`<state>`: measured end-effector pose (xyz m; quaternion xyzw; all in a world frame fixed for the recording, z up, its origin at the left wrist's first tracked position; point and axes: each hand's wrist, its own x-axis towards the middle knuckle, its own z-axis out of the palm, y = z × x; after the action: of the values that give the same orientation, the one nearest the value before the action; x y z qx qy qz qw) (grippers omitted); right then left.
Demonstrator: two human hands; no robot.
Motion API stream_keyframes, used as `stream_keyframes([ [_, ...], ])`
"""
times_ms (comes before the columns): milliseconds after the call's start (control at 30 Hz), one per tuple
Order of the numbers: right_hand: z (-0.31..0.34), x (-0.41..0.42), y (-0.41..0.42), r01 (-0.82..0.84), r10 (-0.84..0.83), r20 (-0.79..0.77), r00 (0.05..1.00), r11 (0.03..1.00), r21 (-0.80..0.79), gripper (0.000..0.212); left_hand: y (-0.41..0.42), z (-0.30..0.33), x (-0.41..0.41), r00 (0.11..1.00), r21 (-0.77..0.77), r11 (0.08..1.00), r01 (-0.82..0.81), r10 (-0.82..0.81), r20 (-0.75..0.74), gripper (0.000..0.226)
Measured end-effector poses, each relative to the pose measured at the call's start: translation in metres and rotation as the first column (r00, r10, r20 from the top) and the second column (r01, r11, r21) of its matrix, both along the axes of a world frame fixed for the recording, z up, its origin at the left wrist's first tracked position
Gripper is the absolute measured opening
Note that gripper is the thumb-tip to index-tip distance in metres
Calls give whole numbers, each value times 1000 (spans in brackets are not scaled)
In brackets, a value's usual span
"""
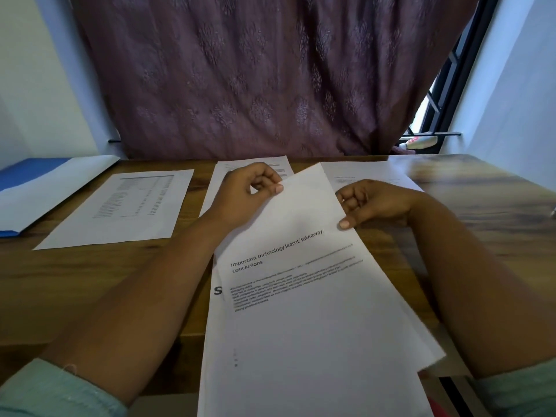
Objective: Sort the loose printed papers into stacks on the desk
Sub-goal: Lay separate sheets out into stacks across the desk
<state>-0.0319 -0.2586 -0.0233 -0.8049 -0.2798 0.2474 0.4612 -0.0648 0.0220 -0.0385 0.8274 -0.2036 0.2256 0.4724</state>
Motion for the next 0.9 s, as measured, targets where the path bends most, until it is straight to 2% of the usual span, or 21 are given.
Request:
stream_keyframes([
  [100, -3, -1, 2, 80, -80, 8, 997, 997, -9, 67, -2, 1, 0, 996, -19, 997, -77, 78, 40, 5],
  [167, -2, -1, 2, 152, -152, 3, 988, 988, 13, 53, -4, 4, -3, 988, 79, 985, -153, 152, 21, 14],
  [267, -1, 2, -3, 230, -231, 28, 972, 972, 36, 33, -1, 7, -5, 944, 296, 913, -280, 317, -85, 40],
  [333, -4, 7, -4, 372, -377, 107, 920, 926, 66, 16, 9, 7, 2, 904, 304, 896, -324, 387, -179, 46],
  [400, -9, 15, -5, 515, -522, 207, 828, 853, 89, 12, 17, 6, 12, 896, 114, 949, -294, 316, -314, 39],
  [467, -14, 21, -9, 580, -578, 240, 780, 812, 71, 17, 16, 4, 12, 900, -106, 953, -285, 228, -371, 24],
  [533, -10, 17, -16, 513, -492, 191, 849, 855, -76, 53, 14, 2, 15, 920, -239, 920, -310, 228, -318, 15],
  [600, -5, 14, -25, 431, -394, 201, 897, 878, -206, 70, 11, 5, 14, 924, -332, 875, -353, 272, -268, 14],
  [633, -3, 15, -30, 454, -417, 210, 885, 872, -181, 70, 10, 6, 13, 921, -375, 850, -370, 280, -272, 16],
  [700, -2, 19, -41, 602, -588, 221, 778, 798, 5, 67, 6, 10, 12, 920, -474, 811, -344, 190, -342, 28],
  [733, -1, 22, -48, 682, -669, 281, 688, 728, 63, 66, 1, 12, 7, 914, -456, 825, -334, 164, -372, 34],
  [800, -5, 33, -66, 802, -728, 449, 518, 595, 38, 67, -8, 7, 1, 918, -174, 942, -287, 219, -331, 38],
  [867, -13, 42, -84, 856, -732, 499, 463, 516, -38, 71, -12, -2, 0, 945, 128, 973, -192, 218, -245, 39],
  [900, -18, 47, -92, 866, -737, 492, 463, 495, -74, 76, -14, -6, 1, 951, 219, 966, -138, 191, -242, 40],
])
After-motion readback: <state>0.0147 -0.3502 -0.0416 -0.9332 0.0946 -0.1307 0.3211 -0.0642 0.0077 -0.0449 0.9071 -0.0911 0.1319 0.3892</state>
